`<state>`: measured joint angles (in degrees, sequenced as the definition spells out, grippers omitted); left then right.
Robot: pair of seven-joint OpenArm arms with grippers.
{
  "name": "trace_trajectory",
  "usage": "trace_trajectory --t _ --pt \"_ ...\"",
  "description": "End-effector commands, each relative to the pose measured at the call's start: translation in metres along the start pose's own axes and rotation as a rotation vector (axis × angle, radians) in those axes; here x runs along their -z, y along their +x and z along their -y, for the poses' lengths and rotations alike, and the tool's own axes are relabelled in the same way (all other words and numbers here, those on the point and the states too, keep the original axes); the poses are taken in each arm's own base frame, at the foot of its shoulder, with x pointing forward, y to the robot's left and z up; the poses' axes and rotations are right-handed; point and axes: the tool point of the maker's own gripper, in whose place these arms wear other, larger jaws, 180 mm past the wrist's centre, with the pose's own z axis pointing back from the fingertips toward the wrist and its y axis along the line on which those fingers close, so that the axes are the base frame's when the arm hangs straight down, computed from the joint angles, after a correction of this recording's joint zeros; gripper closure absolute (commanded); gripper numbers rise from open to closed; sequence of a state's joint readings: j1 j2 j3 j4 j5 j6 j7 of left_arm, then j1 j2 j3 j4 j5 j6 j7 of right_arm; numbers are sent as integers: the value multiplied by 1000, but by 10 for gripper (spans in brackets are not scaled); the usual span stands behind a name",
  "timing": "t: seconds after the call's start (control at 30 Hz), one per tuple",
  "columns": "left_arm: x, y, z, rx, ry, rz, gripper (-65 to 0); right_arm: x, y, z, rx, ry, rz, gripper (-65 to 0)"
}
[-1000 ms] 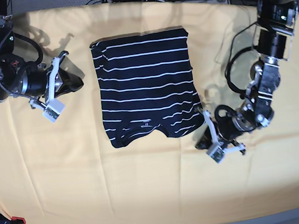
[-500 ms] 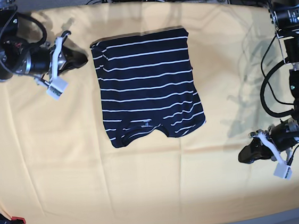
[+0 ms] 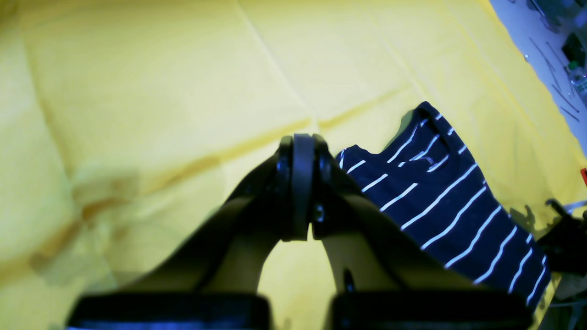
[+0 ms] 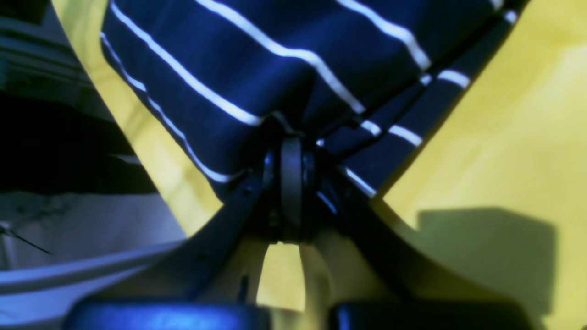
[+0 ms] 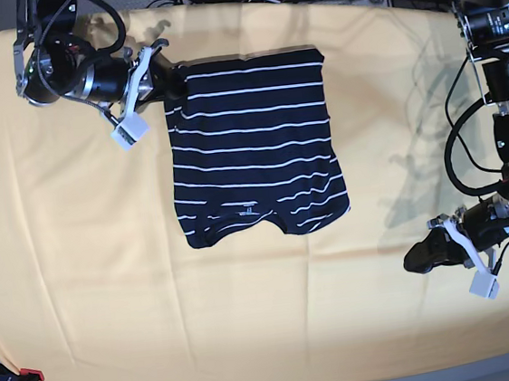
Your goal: Fold the T-shirt properly
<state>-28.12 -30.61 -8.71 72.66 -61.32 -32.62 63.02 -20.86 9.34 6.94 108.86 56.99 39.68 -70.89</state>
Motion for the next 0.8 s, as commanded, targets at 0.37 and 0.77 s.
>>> trace_trajectory --t 0.37,0.77 --pt "-9 22 15 25 -80 45 0 -1 37 -17 -23 64 137 0" --pt "-16 -18 56 -1 -317 -53 0 -59 137 -41 -188 211 441 0"
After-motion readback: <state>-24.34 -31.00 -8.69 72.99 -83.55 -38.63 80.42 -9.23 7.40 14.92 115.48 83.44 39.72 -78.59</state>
